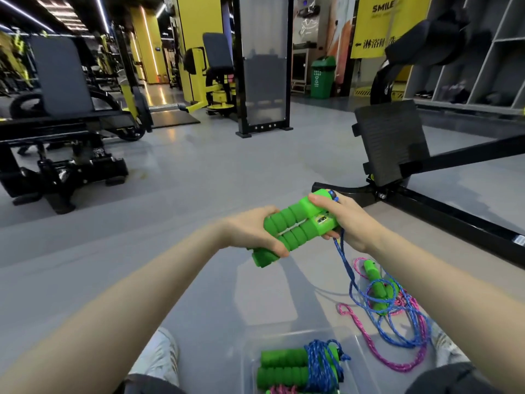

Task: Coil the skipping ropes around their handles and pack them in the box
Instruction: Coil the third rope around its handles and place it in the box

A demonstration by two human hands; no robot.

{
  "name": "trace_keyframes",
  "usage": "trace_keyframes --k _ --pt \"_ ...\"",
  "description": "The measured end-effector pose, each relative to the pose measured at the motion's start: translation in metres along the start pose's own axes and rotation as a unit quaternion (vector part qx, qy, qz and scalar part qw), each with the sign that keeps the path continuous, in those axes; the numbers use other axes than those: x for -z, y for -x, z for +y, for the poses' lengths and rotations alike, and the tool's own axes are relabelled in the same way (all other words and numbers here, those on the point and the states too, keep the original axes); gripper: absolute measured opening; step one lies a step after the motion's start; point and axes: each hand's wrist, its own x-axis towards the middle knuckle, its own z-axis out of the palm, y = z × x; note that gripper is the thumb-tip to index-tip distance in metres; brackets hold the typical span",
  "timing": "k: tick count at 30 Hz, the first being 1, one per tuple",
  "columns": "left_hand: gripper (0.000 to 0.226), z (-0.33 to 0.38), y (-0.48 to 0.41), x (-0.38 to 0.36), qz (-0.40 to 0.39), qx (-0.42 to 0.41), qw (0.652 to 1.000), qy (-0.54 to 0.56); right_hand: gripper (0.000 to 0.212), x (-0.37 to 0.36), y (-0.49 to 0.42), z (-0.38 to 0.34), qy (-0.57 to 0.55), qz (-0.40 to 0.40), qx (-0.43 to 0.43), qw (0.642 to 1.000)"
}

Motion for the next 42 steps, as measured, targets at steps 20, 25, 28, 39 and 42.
trace_keyframes --k 20,25,28,39,42 --pt "0.047 -0.038 -0.012 -0.059 0.373 -0.29 0.735 -0.486 0.033 -0.002 0.009 0.016 -0.067 0.054 -0.094 0.992" --pt "0.045 -0.041 -0.009 -0.057 0.357 -0.315 0.719 -0.506 0.035 -0.008 0.011 0.02 -0.079 0.044 -0.133 0.987" --pt "0.044 -0.042 -0.01 -0.059 0.359 -0.312 0.716 -0.51 0.036 -0.01 0.013 0.019 -0.082 0.044 -0.137 0.986" --pt "0.038 -0.067 -0.016 -0.048 0.369 -0.372 0.659 -0.54 0.03 -0.017 0.014 0.025 -0.106 0.033 -0.162 0.981" --pt "0.04 -0.07 -0.015 -0.05 0.388 -0.388 0.644 -0.534 0.032 -0.018 0.015 0.026 -0.102 0.04 -0.158 0.981"
